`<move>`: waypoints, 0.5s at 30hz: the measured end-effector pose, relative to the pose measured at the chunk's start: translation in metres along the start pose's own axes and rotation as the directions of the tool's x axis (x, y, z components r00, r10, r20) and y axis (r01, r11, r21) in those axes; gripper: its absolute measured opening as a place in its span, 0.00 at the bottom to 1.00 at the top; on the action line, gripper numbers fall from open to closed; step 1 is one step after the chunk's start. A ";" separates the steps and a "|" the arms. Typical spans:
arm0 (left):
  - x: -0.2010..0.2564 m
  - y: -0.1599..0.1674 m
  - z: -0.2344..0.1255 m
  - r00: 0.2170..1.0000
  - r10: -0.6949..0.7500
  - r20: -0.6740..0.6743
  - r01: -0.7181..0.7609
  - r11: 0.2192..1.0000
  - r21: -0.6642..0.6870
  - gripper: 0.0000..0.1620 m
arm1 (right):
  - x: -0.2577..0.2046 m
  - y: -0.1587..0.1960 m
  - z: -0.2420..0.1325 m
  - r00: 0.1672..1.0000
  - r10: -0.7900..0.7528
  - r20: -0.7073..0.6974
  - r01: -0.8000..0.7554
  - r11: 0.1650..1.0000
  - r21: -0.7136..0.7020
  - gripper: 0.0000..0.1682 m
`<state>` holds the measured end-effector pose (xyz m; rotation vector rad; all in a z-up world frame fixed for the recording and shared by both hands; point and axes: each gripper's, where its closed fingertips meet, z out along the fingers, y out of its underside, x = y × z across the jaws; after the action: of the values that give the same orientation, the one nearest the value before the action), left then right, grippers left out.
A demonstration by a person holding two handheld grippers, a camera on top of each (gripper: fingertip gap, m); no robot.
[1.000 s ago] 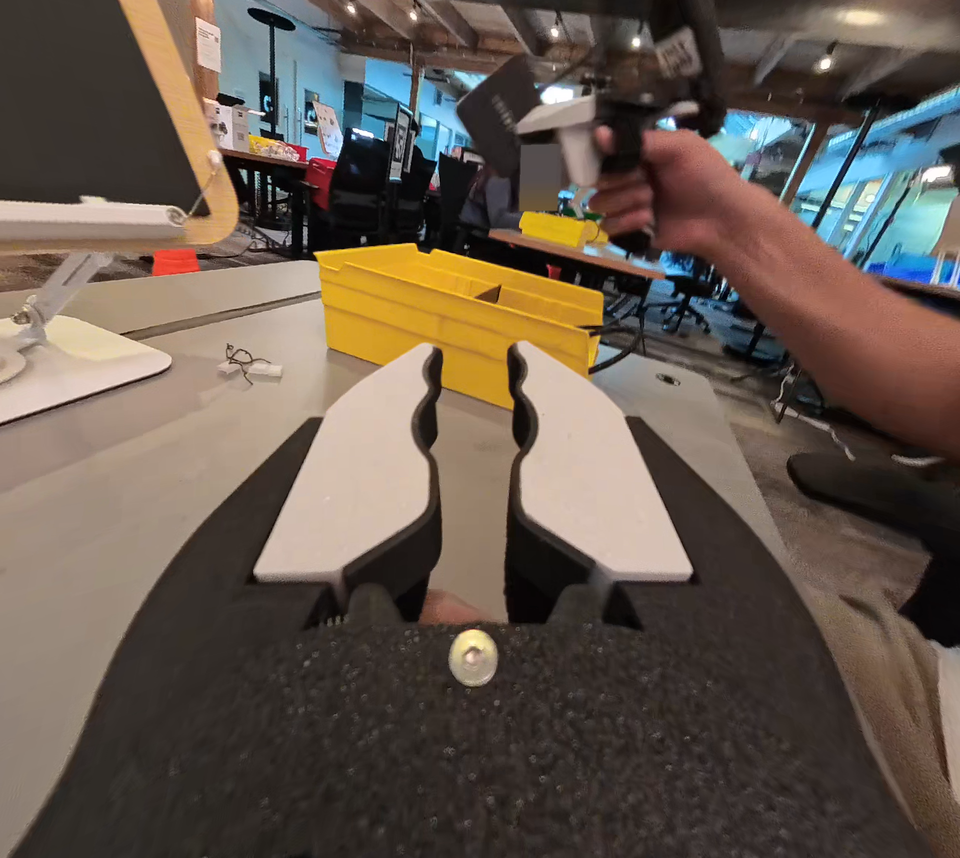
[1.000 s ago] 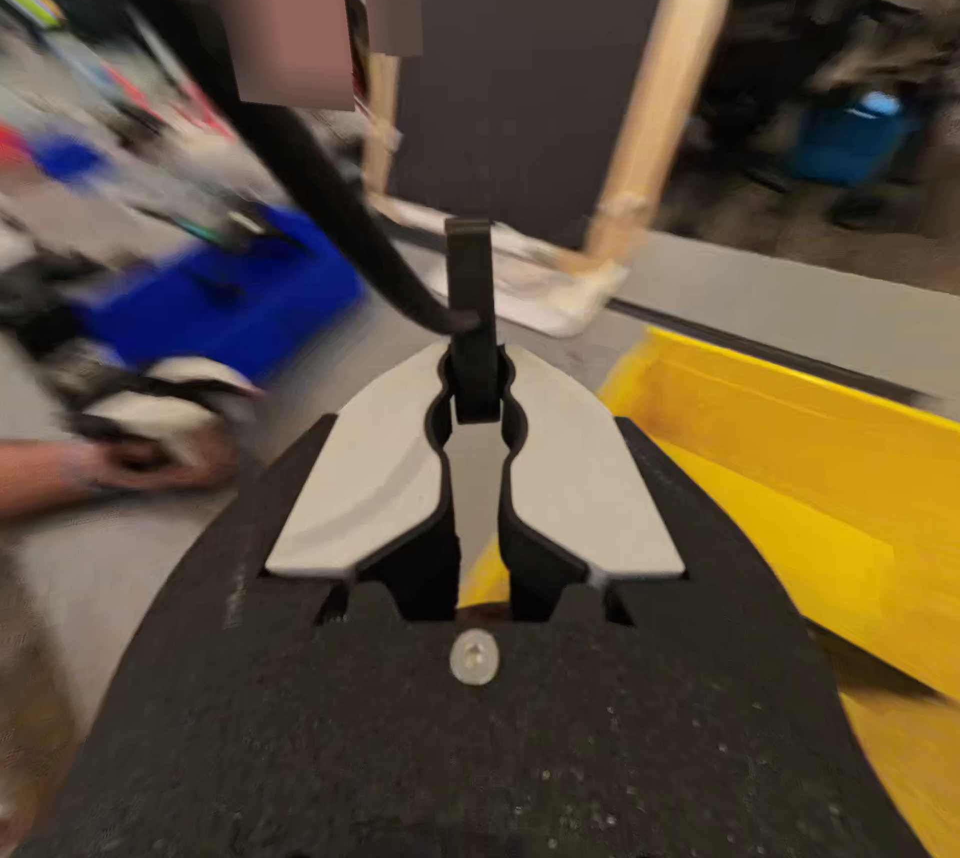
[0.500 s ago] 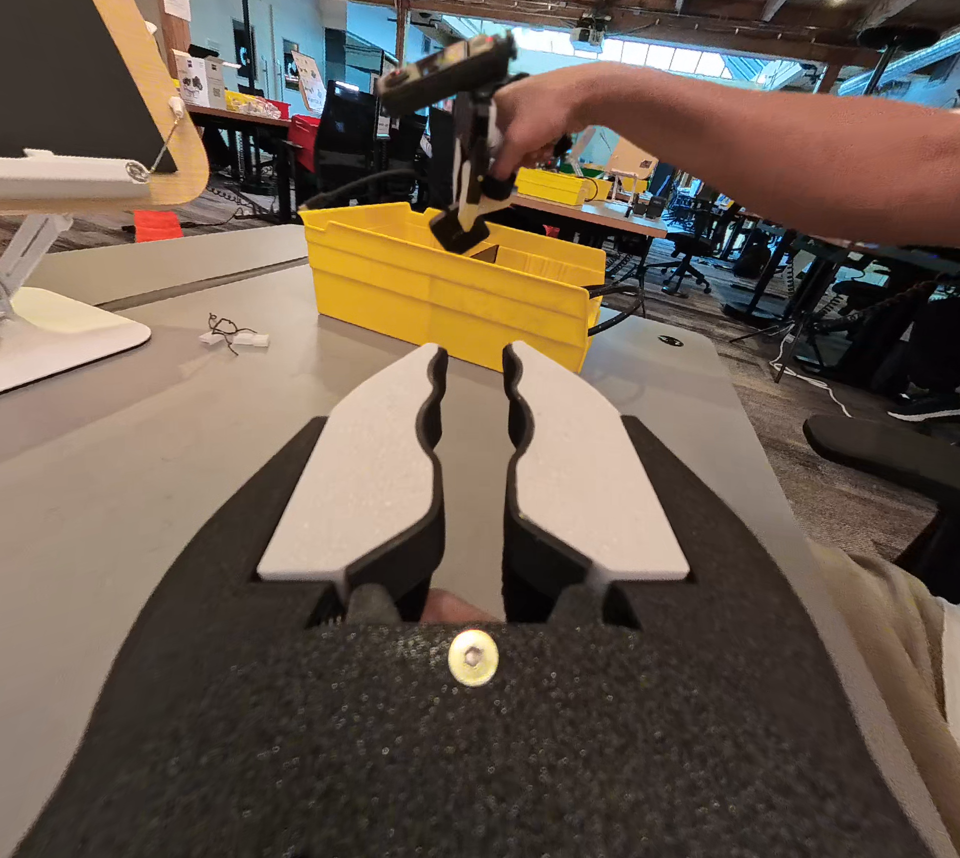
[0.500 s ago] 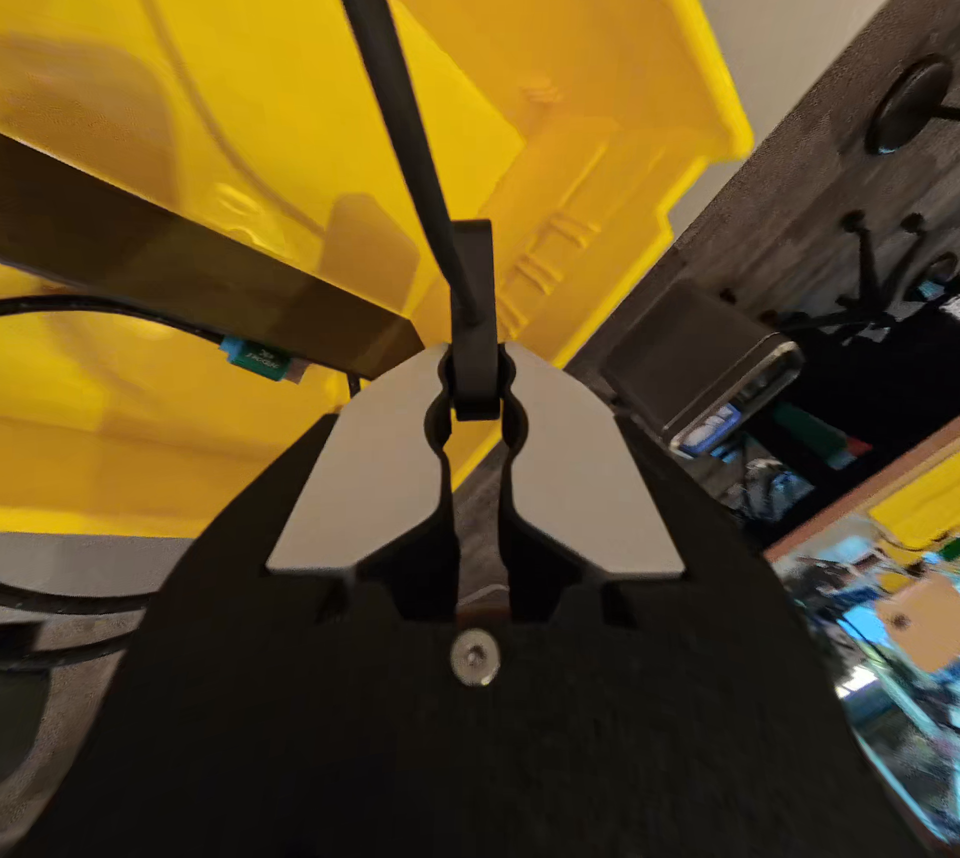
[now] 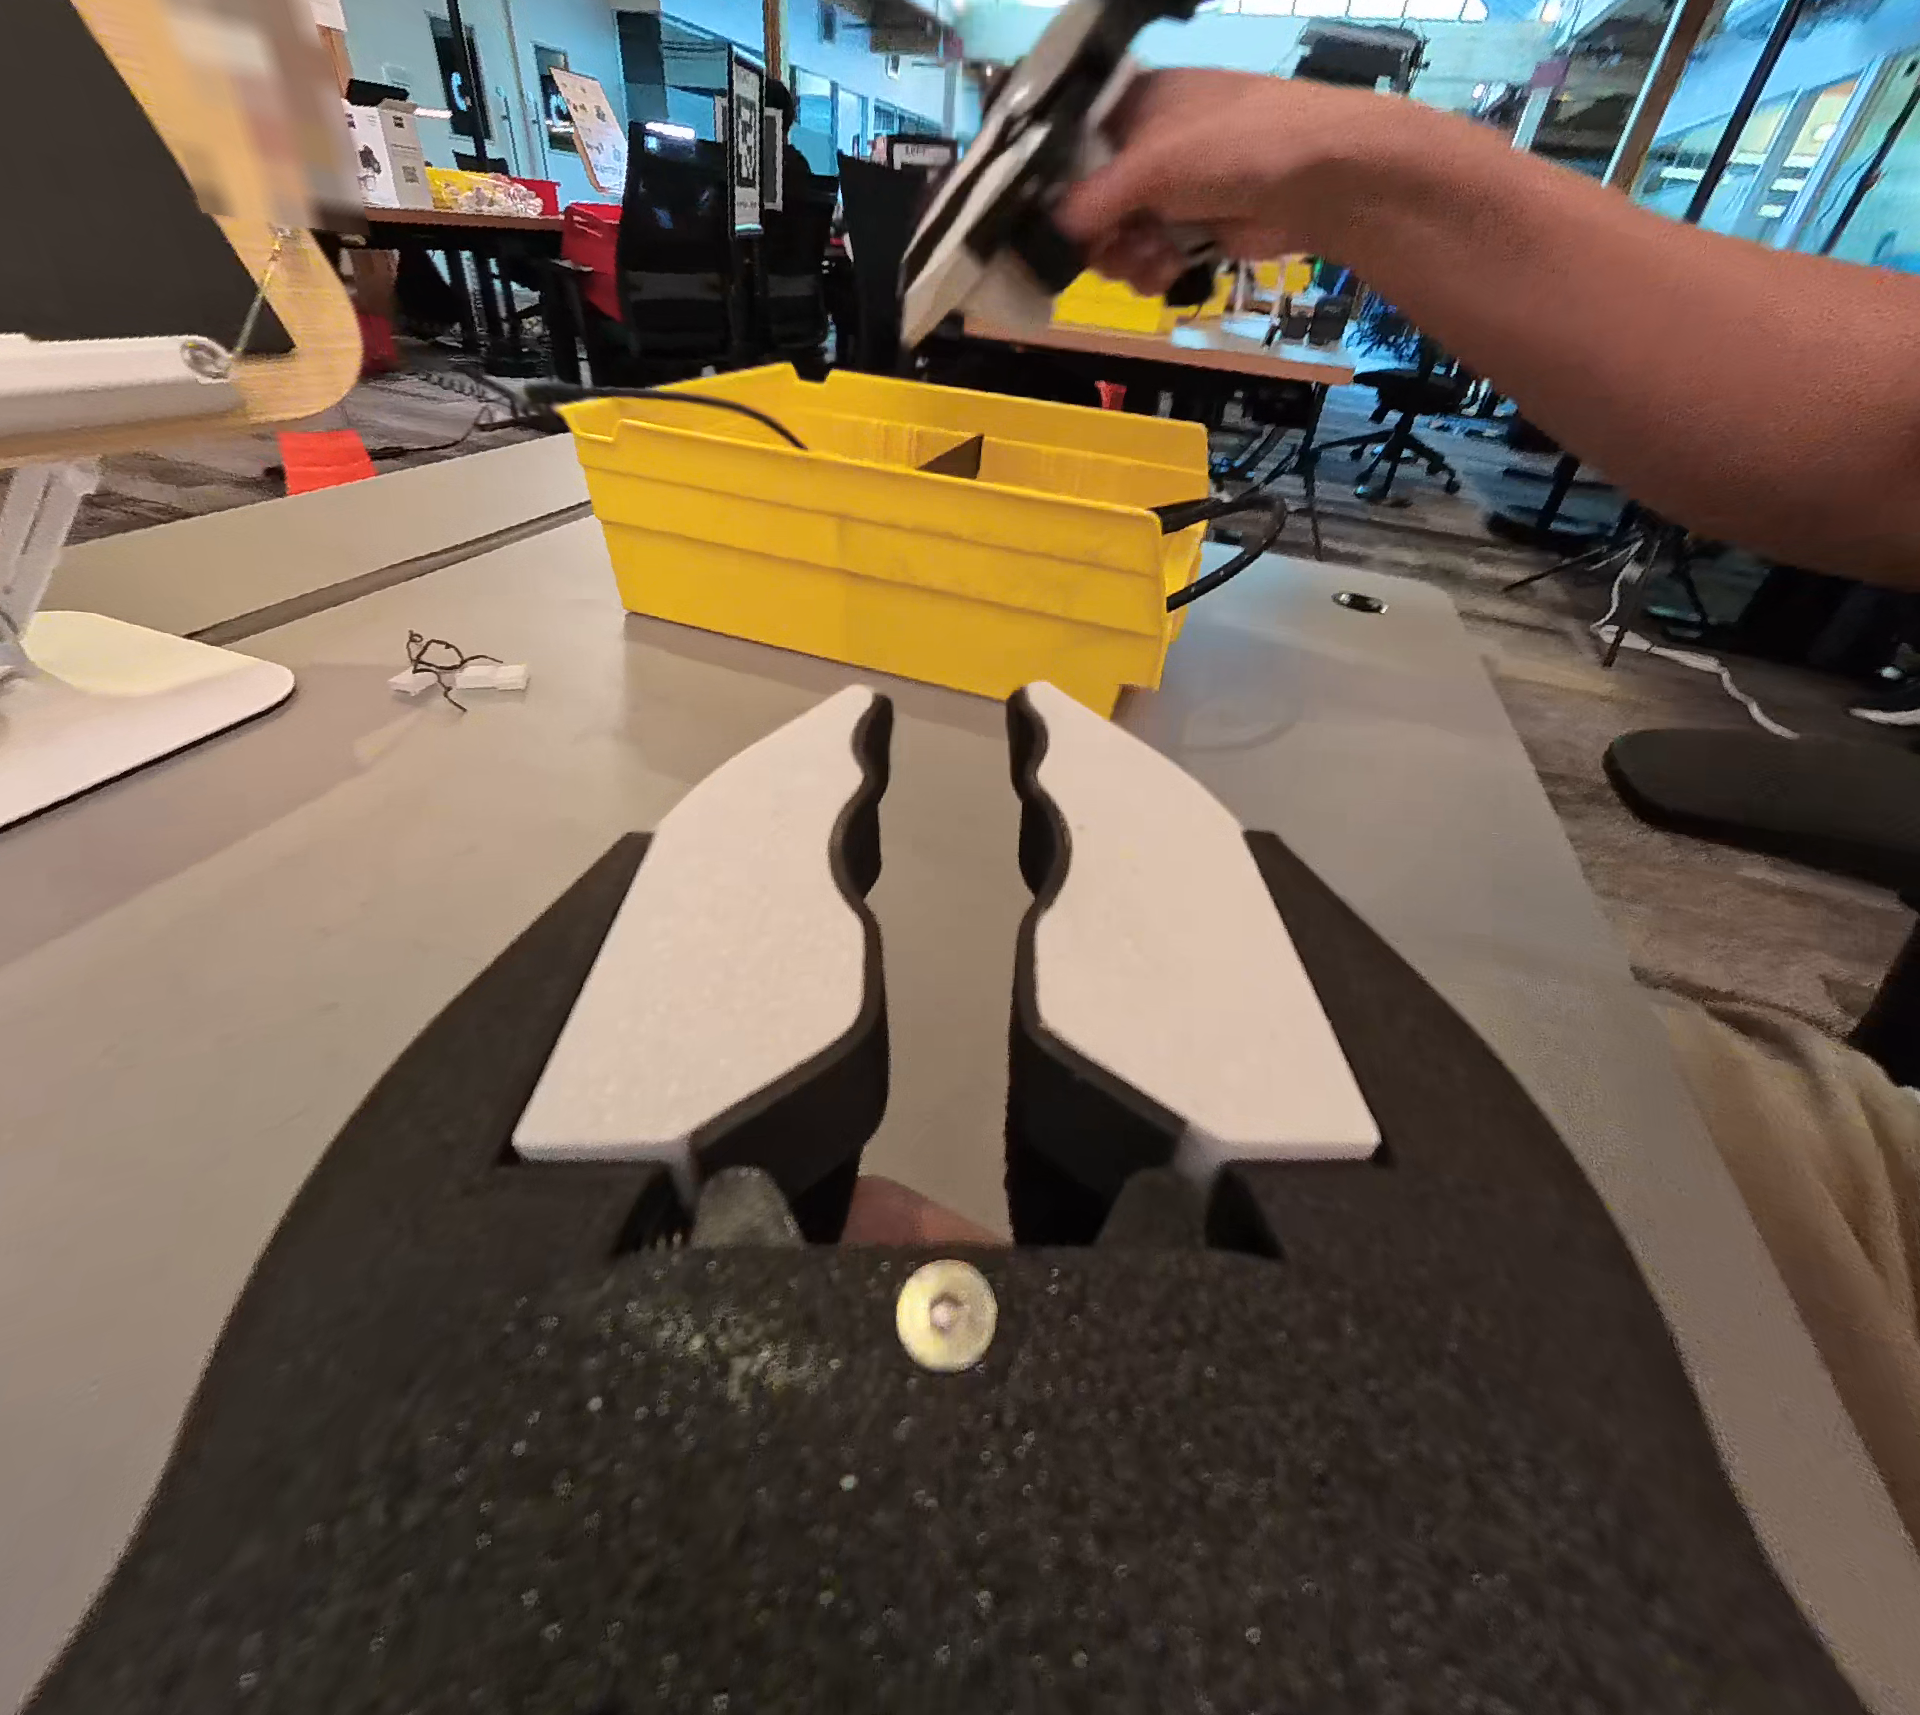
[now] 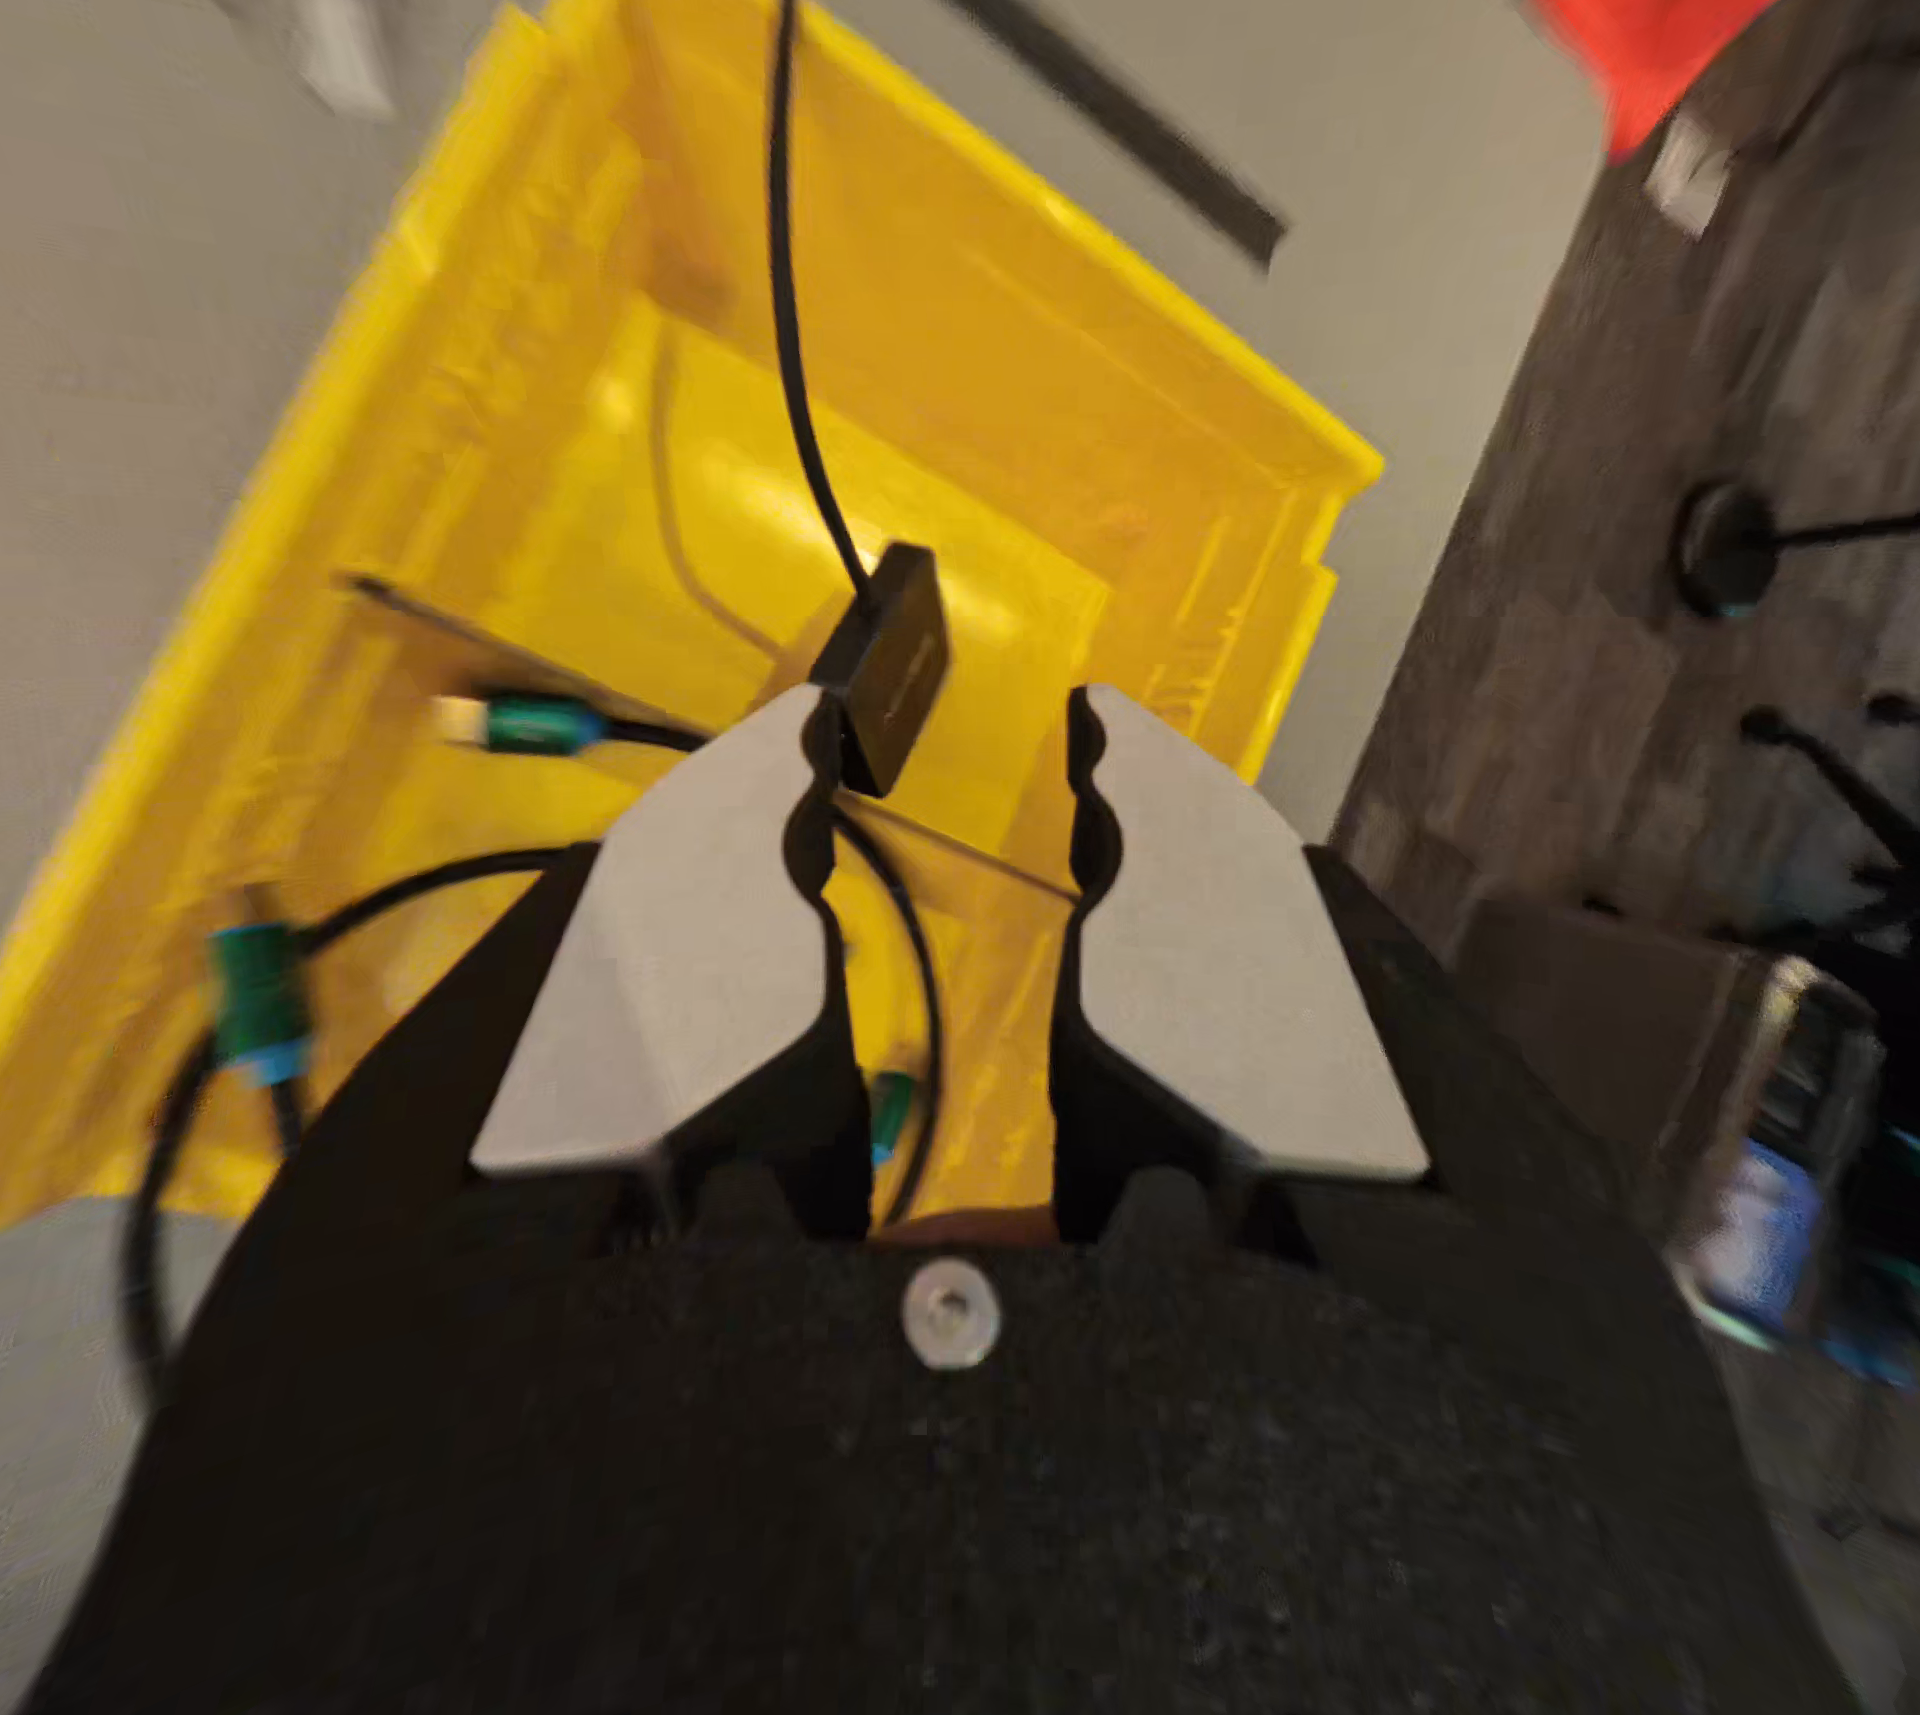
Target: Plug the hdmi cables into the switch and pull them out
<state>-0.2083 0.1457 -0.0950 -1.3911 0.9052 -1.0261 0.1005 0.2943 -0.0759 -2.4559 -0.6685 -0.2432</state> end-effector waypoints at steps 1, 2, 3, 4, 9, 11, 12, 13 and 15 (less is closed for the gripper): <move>0.001 0.002 0.001 1.000 0.015 0.006 -0.015 1.000 -0.012 0.14 | -0.016 0.000 -0.021 0.999 0.039 0.021 -0.041 0.992 0.122 0.24; 0.002 0.003 0.002 0.999 0.029 0.014 -0.029 0.999 -0.025 0.14 | -0.041 0.001 -0.039 0.994 0.067 0.083 -0.086 0.965 0.248 0.23; 0.001 0.006 0.003 0.998 0.045 0.032 -0.043 0.998 -0.045 0.14 | -0.072 0.006 -0.055 0.982 0.078 0.171 -0.136 0.924 0.359 0.21; 0.001 0.008 0.004 0.997 0.057 0.049 -0.053 0.996 -0.070 0.14 | -0.103 0.015 -0.067 0.964 0.083 0.254 -0.191 0.878 0.439 0.21; 0.020 0.017 -0.012 0.995 -0.032 0.093 0.051 0.976 -0.211 0.17 | -0.207 0.084 -0.083 0.877 0.225 0.424 -0.447 0.704 0.551 0.21; 0.025 0.019 -0.031 0.989 0.051 0.138 -0.005 0.950 -0.313 0.18 | -0.220 0.108 -0.082 0.879 0.269 0.394 -0.463 0.678 0.571 0.21; 0.023 0.020 -0.043 0.976 0.095 0.195 -0.018 0.931 -0.365 0.18 | -0.224 0.116 -0.082 0.879 0.276 0.390 -0.467 0.667 0.580 0.21; 0.023 0.020 -0.056 0.962 0.111 0.251 0.002 0.912 -0.411 0.18 | -0.224 0.121 -0.082 0.882 0.275 0.382 -0.460 0.673 0.579 0.21; 0.025 0.024 -0.080 0.933 0.067 0.355 0.102 0.893 -0.438 0.19 | -0.211 0.126 -0.084 0.906 0.270 0.325 -0.418 0.683 0.598 0.22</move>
<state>-0.2747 0.0943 -0.1174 -1.9073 0.8824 -0.5502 -0.0180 0.0703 -0.1348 -1.8597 -0.2736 0.3666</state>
